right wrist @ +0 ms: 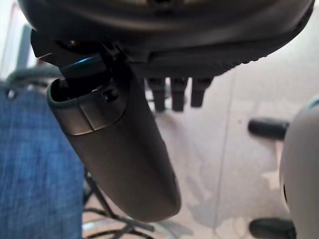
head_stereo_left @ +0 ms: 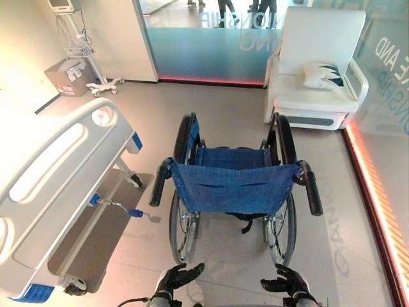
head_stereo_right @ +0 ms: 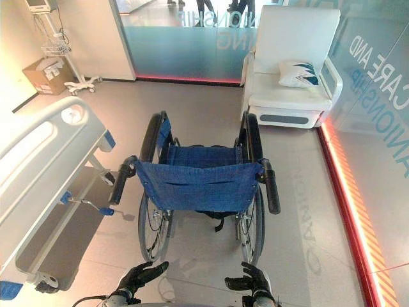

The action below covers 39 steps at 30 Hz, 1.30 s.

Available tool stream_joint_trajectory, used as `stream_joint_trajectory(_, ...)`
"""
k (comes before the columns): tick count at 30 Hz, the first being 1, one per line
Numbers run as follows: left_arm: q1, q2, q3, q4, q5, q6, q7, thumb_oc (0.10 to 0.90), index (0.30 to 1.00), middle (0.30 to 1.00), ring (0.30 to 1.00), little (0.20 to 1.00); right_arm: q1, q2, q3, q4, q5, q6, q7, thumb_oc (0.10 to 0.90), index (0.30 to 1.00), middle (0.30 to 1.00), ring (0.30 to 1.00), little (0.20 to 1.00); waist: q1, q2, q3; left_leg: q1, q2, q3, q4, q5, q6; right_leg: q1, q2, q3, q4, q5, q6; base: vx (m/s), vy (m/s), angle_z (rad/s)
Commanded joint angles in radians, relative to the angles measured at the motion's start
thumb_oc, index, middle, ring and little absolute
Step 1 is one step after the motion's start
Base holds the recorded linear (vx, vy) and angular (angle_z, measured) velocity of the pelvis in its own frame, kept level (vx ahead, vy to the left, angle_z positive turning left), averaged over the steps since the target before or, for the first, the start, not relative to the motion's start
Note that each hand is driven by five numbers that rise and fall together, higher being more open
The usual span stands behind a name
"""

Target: Push the wheelchair next to the bed

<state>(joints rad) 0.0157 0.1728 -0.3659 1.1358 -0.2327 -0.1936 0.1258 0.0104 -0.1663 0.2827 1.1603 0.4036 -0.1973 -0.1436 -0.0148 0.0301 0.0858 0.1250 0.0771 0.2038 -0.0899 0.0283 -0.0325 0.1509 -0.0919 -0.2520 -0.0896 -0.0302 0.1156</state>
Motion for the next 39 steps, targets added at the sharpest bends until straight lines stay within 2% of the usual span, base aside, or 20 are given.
stream_joint_trajectory(1, -0.043, -0.015, 0.002, 0.017, -0.026, -0.078, -0.020, 0.800, 0.900, 0.900, 0.900, 0.900, -0.069, 0.018, -0.032, 0.022, 0.073, -0.052, 0.040, 0.800, 0.900, 0.900, 0.900, 0.900, 0.010, -0.021, 0.009, 0.037, -0.040, 0.004, 0.003, -0.050, 0.012, 0.000, 0.009, 0.009, 0.002, 0.048, -0.032, 0.00, 0.000, 0.00)
stream_joint_trajectory(7, -0.036, -0.023, 0.015, 0.027, -0.076, -0.075, -0.024, 0.800, 0.900, 0.900, 0.900, 0.900, -0.068, 0.021, -0.063, 0.026, 0.121, -0.094, 0.047, 0.800, 0.900, 0.900, 0.900, 0.900, 0.009, -0.024, 0.006, 0.042, -0.042, 0.004, 0.003, -0.051, 0.015, 0.003, 0.012, 0.009, 0.002, 0.050, -0.035, 0.00, 0.000, 0.00)
stream_joint_trajectory(8, -0.037, -0.022, 0.027, 0.027, -0.142, -0.092, -0.013, 0.800, 0.900, 0.900, 0.900, 0.900, -0.070, 0.016, -0.071, 0.022, 0.165, -0.104, 0.058, 0.800, 0.900, 0.900, 0.900, 0.900, 0.010, -0.024, 0.006, 0.043, -0.043, 0.003, 0.003, -0.051, 0.015, 0.004, 0.012, 0.008, 0.002, 0.050, -0.035, 0.00, 0.000, 0.00)
stream_joint_trajectory(10, -0.035, -0.017, 0.062, 0.025, -0.208, -0.115, -0.012, 0.800, 0.900, 0.900, 0.900, 0.900, -0.074, 0.006, -0.093, 0.003, 0.188, -0.108, 0.063, 0.800, 0.900, 0.900, 0.900, 0.900, 0.012, -0.025, 0.007, 0.044, -0.044, 0.000, 0.003, -0.050, 0.014, 0.007, 0.012, 0.008, 0.002, 0.051, -0.035, 0.02, -0.015, 0.01)
stream_joint_trajectory(11, -0.036, -0.004, 0.119, 0.006, -0.314, -0.142, -0.010, 0.800, 0.900, 0.900, 0.900, 0.900, -0.078, -0.012, -0.118, -0.032, 0.208, -0.118, 0.053, 0.800, 0.900, 0.900, 0.900, 0.900, 0.016, -0.028, 0.007, 0.047, -0.046, -0.003, 0.003, -0.051, 0.014, 0.011, 0.012, 0.007, 0.002, 0.051, -0.035, 0.03, -0.038, 0.02)
stream_joint_trajectory(15, -0.028, 0.042, 0.224, -0.118, -0.360, -0.185, 0.019, 0.800, 0.900, 0.900, 0.900, 0.900, -0.082, -0.064, -0.180, -0.150, 0.237, -0.123, -0.009, 0.800, 0.900, 0.900, 0.900, 0.900, 0.027, -0.035, 0.009, 0.048, -0.045, -0.006, 0.003, -0.051, 0.014, 0.012, 0.009, 0.003, 0.002, 0.054, -0.035, 0.01, -0.050, 0.03)
stream_joint_trajectory(16, -0.032, 0.074, 0.259, -0.191, -0.368, -0.186, 0.050, 0.800, 0.900, 0.900, 0.900, 0.900, -0.086, -0.099, -0.212, -0.201, 0.239, -0.129, -0.029, 0.800, 0.900, 0.900, 0.900, 0.900, 0.030, -0.037, 0.011, 0.047, -0.044, -0.007, 0.003, -0.052, 0.014, 0.011, 0.009, 0.001, 0.002, 0.056, -0.036, -0.01, -0.042, 0.03)
stream_joint_trajectory(20, -0.064, 0.149, 0.327, -0.313, -0.370, -0.219, 0.104, 0.800, 0.900, 0.900, 0.900, 0.900, -0.113, -0.207, -0.293, -0.282, 0.229, -0.148, -0.038, 0.800, 0.900, 0.900, 0.900, 0.900, 0.030, -0.037, 0.010, 0.050, -0.042, -0.004, 0.003, -0.055, 0.014, 0.010, 0.010, 0.001, 0.002, 0.057, -0.035, 0.00, -0.012, 0.01)
stream_joint_trajectory(28, -0.159, 0.349, 0.445, -0.440, -0.312, -0.227, 0.209, 0.800, 0.900, 0.900, 0.900, 0.900, -0.178, -0.407, -0.390, -0.423, 0.229, -0.150, -0.065, 0.800, 0.900, 0.900, 0.900, 0.900, 0.009, -0.034, -0.003, 0.061, -0.038, 0.010, 0.003, -0.065, 0.007, 0.013, 0.010, 0.007, 0.002, 0.049, -0.032, 0.00, 0.000, 0.00)
stream_joint_trajectory(34, -0.236, 0.439, 0.442, -0.562, -0.295, -0.261, 0.217, 0.800, 0.900, 0.900, 0.900, 0.900, -0.225, -0.482, -0.410, -0.553, 0.221, -0.190, -0.136, 0.800, 0.900, 0.900, 0.900, 0.900, -0.004, -0.028, -0.007, 0.060, -0.038, 0.014, 0.003, -0.063, 0.002, 0.012, 0.009, 0.017, 0.002, 0.043, -0.032, 0.00, 0.005, 0.00)
stream_joint_trajectory(37, -0.304, 0.506, 0.410, -0.622, -0.295, -0.240, 0.162, 0.800, 0.900, 0.900, 0.900, 0.900, -0.266, -0.520, -0.410, -0.625, 0.198, -0.194, -0.184, 0.800, 0.900, 0.900, 0.900, 0.900, -0.008, -0.021, -0.009, 0.059, -0.039, 0.016, 0.003, -0.064, 0.001, 0.011, 0.010, 0.022, 0.002, 0.041, -0.030, 0.00, 0.000, 0.00)
stream_joint_trajectory(39, -0.322, 0.521, 0.400, -0.633, -0.292, -0.231, 0.135, 0.800, 0.900, 0.900, 0.900, 0.900, -0.282, -0.526, -0.405, -0.644, 0.197, -0.201, -0.189, 0.800, 0.900, 0.900, 0.900, 0.900, -0.009, -0.019, -0.009, 0.058, -0.041, 0.017, 0.003, -0.065, 0.001, 0.010, 0.010, 0.023, 0.002, 0.040, -0.030, 0.00, 0.000, 0.00)
